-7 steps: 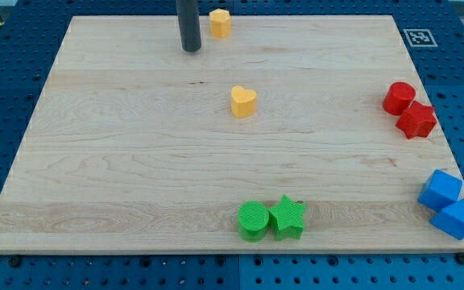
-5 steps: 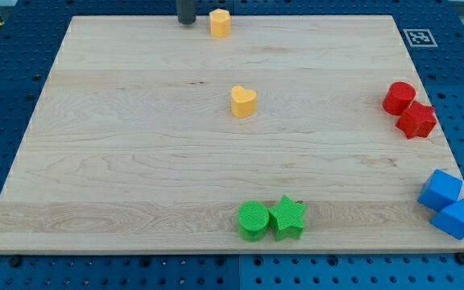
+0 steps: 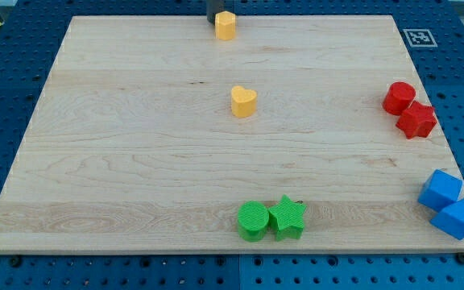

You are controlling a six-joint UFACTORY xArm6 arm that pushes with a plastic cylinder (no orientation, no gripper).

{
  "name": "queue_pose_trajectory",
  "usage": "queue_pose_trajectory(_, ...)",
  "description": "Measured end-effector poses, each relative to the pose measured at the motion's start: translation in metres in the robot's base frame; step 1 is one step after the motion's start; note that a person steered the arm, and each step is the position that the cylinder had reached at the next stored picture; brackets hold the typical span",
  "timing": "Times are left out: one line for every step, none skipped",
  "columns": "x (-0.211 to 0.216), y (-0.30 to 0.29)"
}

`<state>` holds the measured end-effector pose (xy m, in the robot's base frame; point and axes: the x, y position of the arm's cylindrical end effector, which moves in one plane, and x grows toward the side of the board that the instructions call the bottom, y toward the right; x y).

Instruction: Place the yellow hexagon vertically to the top of the yellow heart

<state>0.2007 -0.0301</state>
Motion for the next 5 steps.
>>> queue_pose_trajectory(0.005,0.01)
queue_pose_trajectory(0.012,0.024)
queue_pose_trajectory(0.023,0.036)
queue_pose_trajectory(0.035,0.037)
queue_pose_trajectory(0.051,0.038)
